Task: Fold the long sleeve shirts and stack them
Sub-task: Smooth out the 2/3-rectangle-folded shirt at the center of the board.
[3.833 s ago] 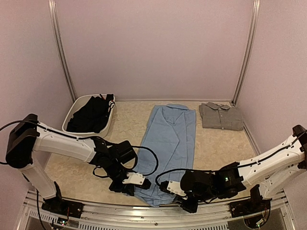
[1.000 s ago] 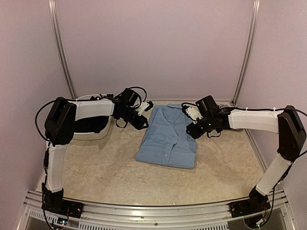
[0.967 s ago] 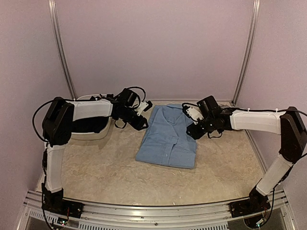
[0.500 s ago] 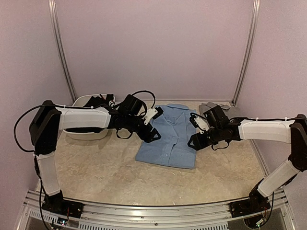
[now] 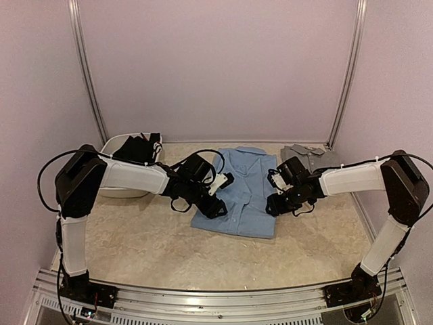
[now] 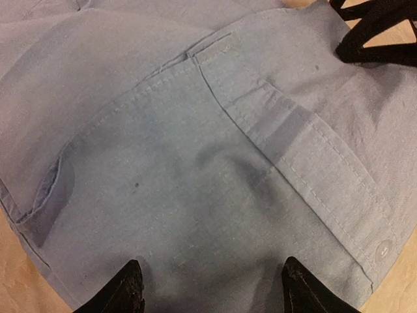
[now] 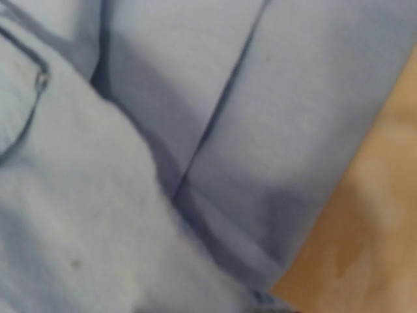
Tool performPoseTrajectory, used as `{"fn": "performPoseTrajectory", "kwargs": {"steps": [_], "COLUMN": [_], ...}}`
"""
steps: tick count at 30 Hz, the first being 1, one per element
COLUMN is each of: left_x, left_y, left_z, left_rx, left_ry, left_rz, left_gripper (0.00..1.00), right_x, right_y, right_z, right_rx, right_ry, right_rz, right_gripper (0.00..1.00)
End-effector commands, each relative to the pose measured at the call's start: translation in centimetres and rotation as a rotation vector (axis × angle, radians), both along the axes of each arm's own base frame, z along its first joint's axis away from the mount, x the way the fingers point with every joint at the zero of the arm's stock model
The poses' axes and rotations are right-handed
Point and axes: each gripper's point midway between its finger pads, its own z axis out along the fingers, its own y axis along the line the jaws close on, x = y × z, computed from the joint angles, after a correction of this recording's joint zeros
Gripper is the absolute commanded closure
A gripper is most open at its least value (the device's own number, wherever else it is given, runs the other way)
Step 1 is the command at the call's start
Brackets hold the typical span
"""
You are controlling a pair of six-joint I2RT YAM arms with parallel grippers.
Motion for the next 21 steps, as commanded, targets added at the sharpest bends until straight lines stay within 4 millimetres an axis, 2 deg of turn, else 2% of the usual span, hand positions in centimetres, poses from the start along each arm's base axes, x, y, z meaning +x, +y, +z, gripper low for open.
{"fn": "performPoseTrajectory", "kwargs": {"steps": [1, 8, 10, 13, 21], "left_x": [-0.8, -0.7, -0.8, -0.7, -0.6], "left_y": [0.8, 0.9, 0.9, 0.9, 1.2], "left_z": [-2.5, -2.7, -2.6, -2.5, -2.0], "left_rx": [0.05, 0.055, 0.054, 0.055, 0.046], "left_ry": [0.015, 0.013, 0.011, 0.008, -0.006], "left_rz": [0.022, 0.033, 0.036, 0.053, 0.122], "left_gripper": [0.32, 0.32, 0.32, 0.31, 0.29], "right_x": [1.6, 2.2, 2.5, 2.9, 4.3], "right_y": [0.0, 0.5, 0.3, -0.2, -0.7], "right_z": [0.4, 0.2, 0.3, 1.1, 5.1], "right_rx": [-0.011, -0.016, -0.034, -0.063, -0.097], "right_ry": [-0.041, -0.05, -0.058, -0.087, -0.226], "right_rz": [-0.011, 0.014, 0.014, 0.007, 0.029], "right_gripper": [0.57, 0.93, 1.0, 1.0, 1.0]}}
